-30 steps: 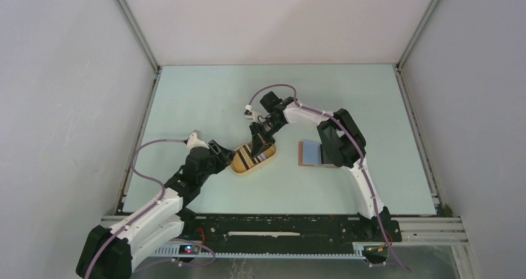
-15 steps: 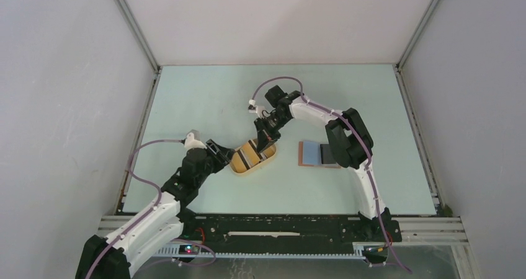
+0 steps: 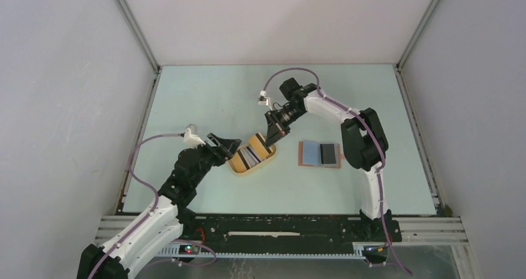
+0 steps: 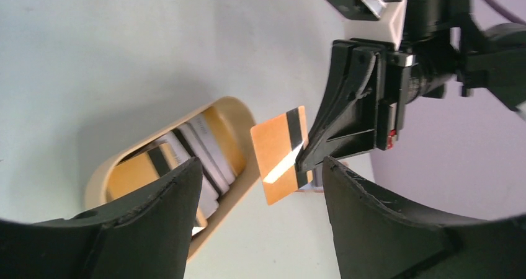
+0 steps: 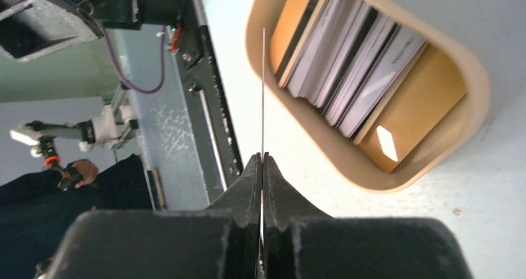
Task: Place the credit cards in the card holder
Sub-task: Pick up the credit card from the storage box, then insert the credit card into the card holder.
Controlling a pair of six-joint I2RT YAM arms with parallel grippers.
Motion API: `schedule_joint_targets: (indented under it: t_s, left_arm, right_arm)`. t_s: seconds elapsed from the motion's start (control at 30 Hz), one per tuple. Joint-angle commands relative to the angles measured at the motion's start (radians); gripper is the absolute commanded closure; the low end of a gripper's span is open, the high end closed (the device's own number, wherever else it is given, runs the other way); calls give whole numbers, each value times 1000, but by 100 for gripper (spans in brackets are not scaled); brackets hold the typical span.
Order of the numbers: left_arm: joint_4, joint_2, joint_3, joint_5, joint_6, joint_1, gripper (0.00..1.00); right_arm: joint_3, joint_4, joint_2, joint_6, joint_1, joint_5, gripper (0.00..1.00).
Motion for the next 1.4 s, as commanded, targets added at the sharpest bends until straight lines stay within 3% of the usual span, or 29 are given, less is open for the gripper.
schedule_joint_targets:
  t_s: [0.0, 0.17, 0.4, 0.67, 0.77, 0.87, 0.93, 1.0, 1.03, 1.1, 1.2, 1.27, 1.37]
  left_arm:
    - [198, 38, 39, 148, 2, 2, 24]
    - [367, 104, 28, 276, -10, 2, 23]
    - [485, 214, 31, 390, -7, -3, 23]
    - [563, 362, 130, 463, 18, -77, 28]
    - [603, 422, 162, 491, 10, -101, 37]
    - [643, 482, 188, 530, -11, -107, 53]
    - [675, 521, 208, 566, -26, -107, 70]
    - [705, 566, 226, 600, -42, -107, 94]
    - [717, 588, 235, 612, -50, -107, 99]
    - [743, 625, 248, 635, -63, -110, 100]
    - [775, 668, 272, 666, -65, -118, 100]
    - [777, 692, 296, 688, -56, -127, 100]
    - [777, 738, 337, 719, -53, -139, 100]
  right_arm:
    - [-34, -69, -85, -144, -27, -182, 100]
    - [-56, -143, -133, -283, -55, -290, 100]
    - [-76, -219, -202, -424, -74, -295, 100]
    - [-87, -226, -221, -428, -90, -337, 100]
    - [-91, -227, -221, -427, -99, -345, 100]
    - [-102, -227, -228, -430, -104, -344, 100]
    - [-111, -229, -233, -434, -110, -343, 100]
    - [-120, -229, -240, -436, -115, -338, 99]
    - [-126, -229, -244, -438, -120, -337, 97]
    - [-136, -229, -253, -438, -127, -336, 90]
    - [-150, -228, -270, -433, -149, -334, 64]
    - [-163, -228, -283, -430, -168, -340, 52]
    - [-181, -229, -300, -426, -194, -358, 49]
